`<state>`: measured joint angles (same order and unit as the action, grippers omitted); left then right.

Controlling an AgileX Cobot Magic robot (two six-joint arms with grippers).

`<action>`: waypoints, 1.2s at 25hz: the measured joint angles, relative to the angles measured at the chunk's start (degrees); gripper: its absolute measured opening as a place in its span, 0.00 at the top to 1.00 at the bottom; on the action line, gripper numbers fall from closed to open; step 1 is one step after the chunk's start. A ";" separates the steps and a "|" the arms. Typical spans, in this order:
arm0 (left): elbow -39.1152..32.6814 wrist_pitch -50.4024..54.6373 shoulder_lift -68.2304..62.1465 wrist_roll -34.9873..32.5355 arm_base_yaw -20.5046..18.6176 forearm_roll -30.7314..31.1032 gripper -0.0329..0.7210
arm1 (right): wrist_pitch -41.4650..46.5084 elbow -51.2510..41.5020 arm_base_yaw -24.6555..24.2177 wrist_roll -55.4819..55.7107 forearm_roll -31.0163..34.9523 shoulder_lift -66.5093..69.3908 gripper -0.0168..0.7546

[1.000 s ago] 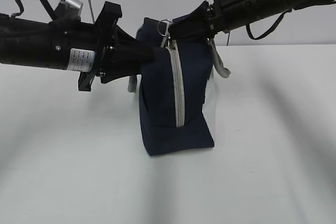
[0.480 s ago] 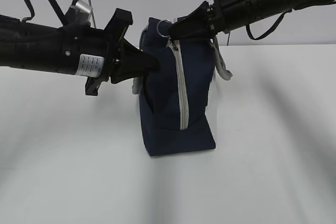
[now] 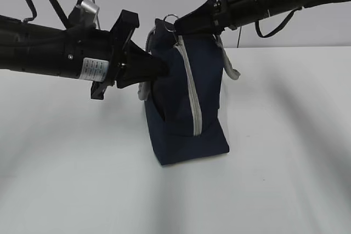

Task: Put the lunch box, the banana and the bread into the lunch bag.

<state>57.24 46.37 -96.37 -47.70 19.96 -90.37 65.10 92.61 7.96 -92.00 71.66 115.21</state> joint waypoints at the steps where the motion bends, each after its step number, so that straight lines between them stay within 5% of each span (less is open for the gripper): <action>1: 0.01 0.27 0.00 0.00 0.00 0.20 0.95 | 0.00 0.57 0.00 0.25 0.00 0.27 1.00; 21: 0.48 5.60 0.00 -0.16 -0.14 6.30 0.95 | -5.17 4.19 0.10 3.90 -2.48 1.76 1.00; 30: 0.48 11.90 0.00 -0.20 -0.20 11.58 0.95 | -6.87 14.00 0.10 4.49 -2.20 8.78 1.00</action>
<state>57.72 58.27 -96.37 -47.89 19.76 -78.79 58.23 106.61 8.06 -87.52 69.46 123.98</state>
